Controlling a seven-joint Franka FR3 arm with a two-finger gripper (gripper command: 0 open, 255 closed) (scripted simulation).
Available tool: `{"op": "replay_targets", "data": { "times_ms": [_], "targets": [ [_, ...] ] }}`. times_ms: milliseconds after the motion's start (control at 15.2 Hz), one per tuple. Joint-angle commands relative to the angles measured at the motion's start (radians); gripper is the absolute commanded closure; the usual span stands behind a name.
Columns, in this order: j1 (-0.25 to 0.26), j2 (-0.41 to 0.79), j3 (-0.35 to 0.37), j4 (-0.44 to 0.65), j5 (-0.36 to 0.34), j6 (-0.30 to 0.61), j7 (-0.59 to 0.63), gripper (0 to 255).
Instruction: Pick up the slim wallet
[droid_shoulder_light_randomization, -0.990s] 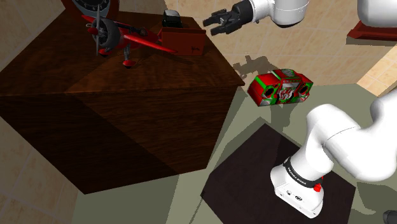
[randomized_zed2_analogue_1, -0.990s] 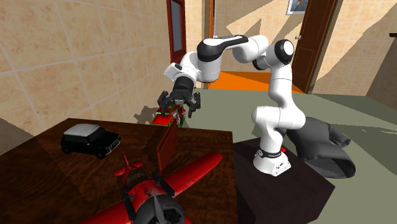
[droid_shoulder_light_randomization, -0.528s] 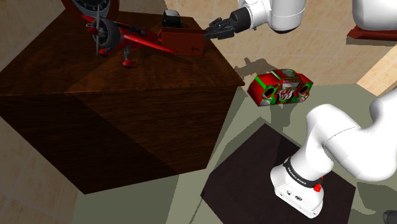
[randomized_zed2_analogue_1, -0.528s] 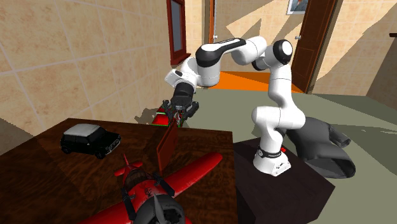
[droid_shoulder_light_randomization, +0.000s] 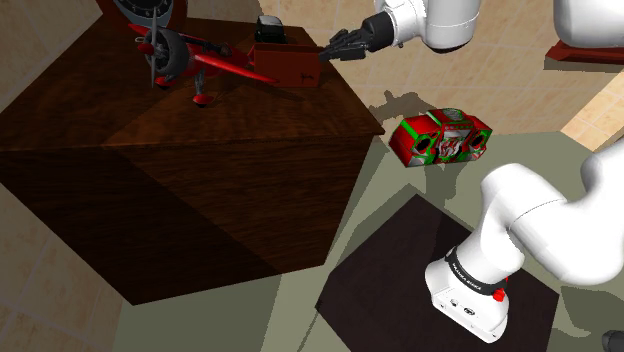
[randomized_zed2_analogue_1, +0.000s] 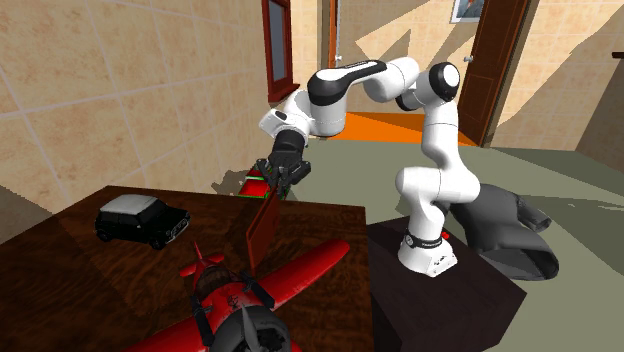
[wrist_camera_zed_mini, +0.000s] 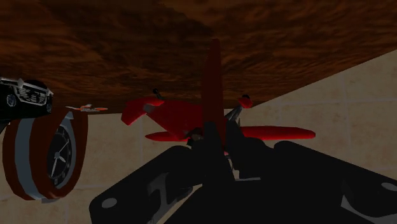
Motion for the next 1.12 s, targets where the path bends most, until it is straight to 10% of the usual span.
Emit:
{"op": "replay_targets", "data": {
  "times_ms": [0,1056],
  "targets": [
    [-0.005,0.000,0.008,0.009,-0.005,-0.007,0.012,255],
    [-0.052,0.012,0.092,0.144,-0.064,-0.107,0.168,255]
  ]
}}
